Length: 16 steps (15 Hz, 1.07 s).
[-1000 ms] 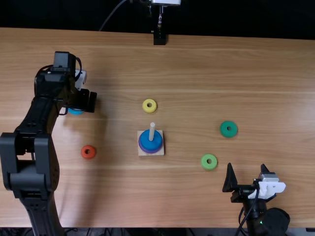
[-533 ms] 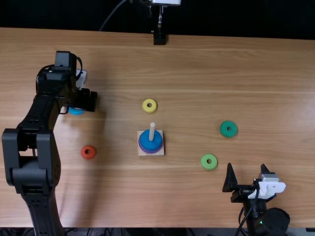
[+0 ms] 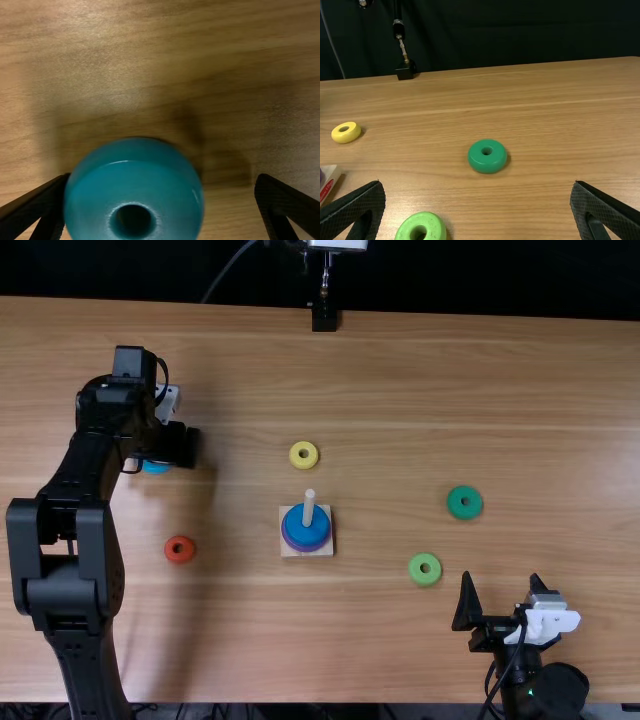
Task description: Build the Hanoi tower: stack the rings onto the peg from bottom to top in this color order: purple, dark blue, light blue, dark green, light green, yellow, orange.
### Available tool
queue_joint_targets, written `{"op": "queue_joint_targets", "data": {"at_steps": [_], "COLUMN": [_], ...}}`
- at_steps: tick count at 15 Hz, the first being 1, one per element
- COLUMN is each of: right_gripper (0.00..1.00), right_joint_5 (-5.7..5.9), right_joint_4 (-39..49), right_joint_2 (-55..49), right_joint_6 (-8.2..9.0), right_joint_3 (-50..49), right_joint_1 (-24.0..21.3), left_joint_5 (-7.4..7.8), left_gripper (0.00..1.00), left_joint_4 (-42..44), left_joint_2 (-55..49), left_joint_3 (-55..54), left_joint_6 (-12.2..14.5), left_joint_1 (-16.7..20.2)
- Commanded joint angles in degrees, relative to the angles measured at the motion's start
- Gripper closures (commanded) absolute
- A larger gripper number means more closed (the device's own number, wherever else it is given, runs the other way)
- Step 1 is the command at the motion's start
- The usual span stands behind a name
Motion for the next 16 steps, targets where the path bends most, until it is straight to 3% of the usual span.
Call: {"op": "queue_joint_targets", "data": {"at_steps": [1,2,3,9,13,16], "right_gripper": [0.0,0.0,0.0,0.0,0.0,0.0], "right_joint_5": [0.03,0.03,0.03,0.03,0.03,0.03], "right_joint_4": [-3.7,-3.7,-3.7,-3.7,-3.7,-3.7], "right_joint_2": [-0.7,-0.7,-0.7,-0.7,-0.7,-0.7], "right_joint_6": [0.06,0.06,0.06,0.06,0.06,0.06], "right_joint_3": [-3.3,-3.3,-3.3,-3.3,-3.3,-3.3], "right_joint_1": [-0.4,-0.4,-0.4,-0.4,-0.4,-0.4], "left_joint_5": [3.36,3.58,3.58,3.47,2.63,3.15], "left_gripper": [0.57,0.9,1.0,1.0,1.0,1.0], "left_joint_4": [0.0,0.1,-0.2,-2.3,-17.0,-21.7], "left_joint_2": [1.2,1.2,1.1,0.3,-3.4,-8.0], "left_joint_3": [1.5,1.5,1.5,3.7,9.5,10.3], "left_joint_6": [0.4,0.4,0.4,0.1,0.2,0.2], "left_joint_1": [-0.5,-0.5,-0.4,0.2,0.0,-1.2]}}
